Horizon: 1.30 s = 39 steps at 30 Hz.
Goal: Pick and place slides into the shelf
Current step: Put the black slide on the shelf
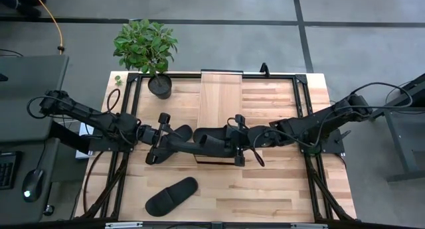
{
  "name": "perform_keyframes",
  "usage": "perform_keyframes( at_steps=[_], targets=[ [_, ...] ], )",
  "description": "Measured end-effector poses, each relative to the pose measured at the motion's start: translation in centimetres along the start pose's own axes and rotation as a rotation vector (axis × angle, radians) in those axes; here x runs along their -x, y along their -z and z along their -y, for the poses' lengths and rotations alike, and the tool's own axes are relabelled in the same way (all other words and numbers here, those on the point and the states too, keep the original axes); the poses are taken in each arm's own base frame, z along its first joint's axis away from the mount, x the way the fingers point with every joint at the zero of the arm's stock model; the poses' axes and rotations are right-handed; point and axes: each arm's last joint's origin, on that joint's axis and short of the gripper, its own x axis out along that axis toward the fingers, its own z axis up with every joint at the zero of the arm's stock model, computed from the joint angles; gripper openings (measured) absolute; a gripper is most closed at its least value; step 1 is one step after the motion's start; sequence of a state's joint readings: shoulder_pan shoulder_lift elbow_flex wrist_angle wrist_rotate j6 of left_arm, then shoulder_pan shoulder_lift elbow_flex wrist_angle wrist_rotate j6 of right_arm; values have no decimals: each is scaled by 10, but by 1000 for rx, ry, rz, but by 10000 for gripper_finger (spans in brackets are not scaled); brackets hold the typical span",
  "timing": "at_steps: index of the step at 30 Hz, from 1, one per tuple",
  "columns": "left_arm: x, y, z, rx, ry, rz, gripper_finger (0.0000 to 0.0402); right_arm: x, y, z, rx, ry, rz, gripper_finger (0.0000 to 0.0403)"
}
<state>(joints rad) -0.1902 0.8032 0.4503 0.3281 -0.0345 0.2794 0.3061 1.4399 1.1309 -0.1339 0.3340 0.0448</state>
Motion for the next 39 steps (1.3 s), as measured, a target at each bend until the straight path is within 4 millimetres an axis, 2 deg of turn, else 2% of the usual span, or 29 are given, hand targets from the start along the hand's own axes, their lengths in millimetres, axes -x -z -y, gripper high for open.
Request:
perform_keyframes(
  at_steps=[10,13,28,32,36,39],
  targets=[
    [0,1,0,-3,3,-11,233,0,-1,0,11,-10,11,0],
    [0,1,0,-5,-7,-14,219,0,-2,0,15,-11,23,0],
    [0,2,0,-59,-11,-22,53,1,-4,-1,14,-6,38,0],
    [0,2,0,-66,-14,-23,53,1,-4,-1,14,-6,39,1],
    [0,2,0,-66,-19,-24,80,1,-4,-1,13,-8,40,1],
    [0,2,0,-66,-22,-25,83,1,-4,-1,14,-8,40,5]
  ],
)
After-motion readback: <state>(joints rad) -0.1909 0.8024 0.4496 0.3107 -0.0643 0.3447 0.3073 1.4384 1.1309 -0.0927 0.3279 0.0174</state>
